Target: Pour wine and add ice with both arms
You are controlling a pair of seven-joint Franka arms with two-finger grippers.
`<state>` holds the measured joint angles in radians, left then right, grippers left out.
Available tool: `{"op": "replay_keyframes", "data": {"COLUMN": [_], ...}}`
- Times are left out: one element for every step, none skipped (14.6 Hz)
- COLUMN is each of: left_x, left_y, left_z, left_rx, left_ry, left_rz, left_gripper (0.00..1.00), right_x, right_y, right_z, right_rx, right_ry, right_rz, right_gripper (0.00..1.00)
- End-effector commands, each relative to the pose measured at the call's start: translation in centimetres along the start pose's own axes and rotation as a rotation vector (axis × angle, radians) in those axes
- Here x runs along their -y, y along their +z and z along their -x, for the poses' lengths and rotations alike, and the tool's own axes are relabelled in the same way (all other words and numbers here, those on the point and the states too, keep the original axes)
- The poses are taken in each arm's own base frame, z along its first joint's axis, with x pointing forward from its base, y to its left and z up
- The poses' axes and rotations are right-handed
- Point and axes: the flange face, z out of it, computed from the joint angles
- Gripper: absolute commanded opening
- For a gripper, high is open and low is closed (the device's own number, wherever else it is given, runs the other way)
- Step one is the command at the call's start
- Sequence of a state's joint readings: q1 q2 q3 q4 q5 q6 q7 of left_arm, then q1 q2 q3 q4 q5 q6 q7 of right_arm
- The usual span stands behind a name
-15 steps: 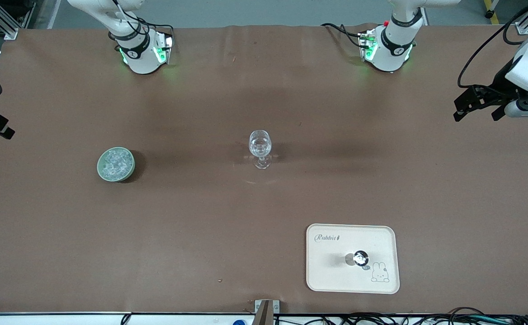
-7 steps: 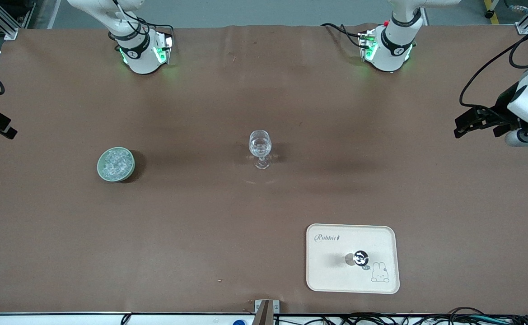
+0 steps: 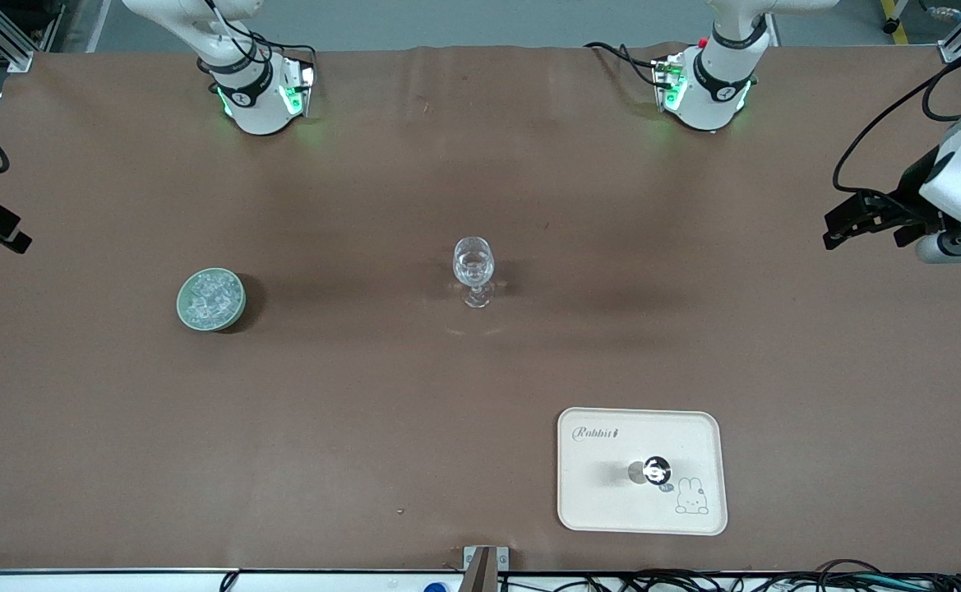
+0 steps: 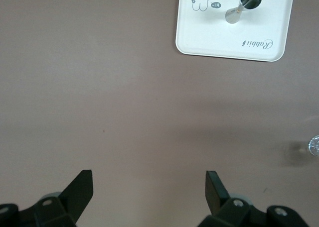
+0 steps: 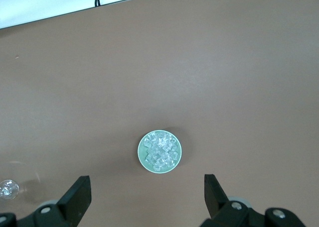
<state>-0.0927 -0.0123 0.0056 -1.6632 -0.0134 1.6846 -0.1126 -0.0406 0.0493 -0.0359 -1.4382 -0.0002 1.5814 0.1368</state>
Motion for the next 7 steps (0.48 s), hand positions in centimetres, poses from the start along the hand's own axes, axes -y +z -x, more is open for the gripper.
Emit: {"op": "replay_keyframes", "data": {"left_x": [-0.3, -0.4, -0.6, -0.7, -0.6, -0.5, -0.5], "left_y": [-1.0, -1.2, -0.9, -1.2, -1.1, -1.1, -1.1], "left_z": [0.9, 0.7, 0.3, -0.4, -0.8, -0.8, -0.7], "left_rx": [-0.030, -0.030, -0.027, -0.035, -0.030, -0.030, -0.029], "left_ry": [-0.010, -0.009, -0.006, -0.006, -0.007, -0.009, -0.007], "left_rz": [-0.017, -0.017, -0.019, -0.018, -0.018, -0.018, -0.019], "left_gripper": [0.99, 0.99, 0.99, 0.99, 0.99, 0.99, 0.99], "right_x": [0.0, 0.0, -0.1, -0.1, -0.1, -0.1, -0.1], "right_y": [0.0, 0.0, 0.0, 0.1, 0.0, 0.1, 0.1], "right_z": [0.4, 0.4, 0.4, 0.4, 0.4, 0.4, 0.4], "right_rx": [-0.006, -0.004, -0.004, -0.003, -0.004, -0.003, -0.003], "right_ry": [-0.011, -0.011, -0.011, -0.011, -0.011, -0.011, -0.011], "right_rz": [-0.014, -0.012, -0.012, -0.012, -0.012, -0.012, -0.012], "right_gripper": [1.00, 1.00, 1.00, 1.00, 1.00, 1.00, 1.00]}}
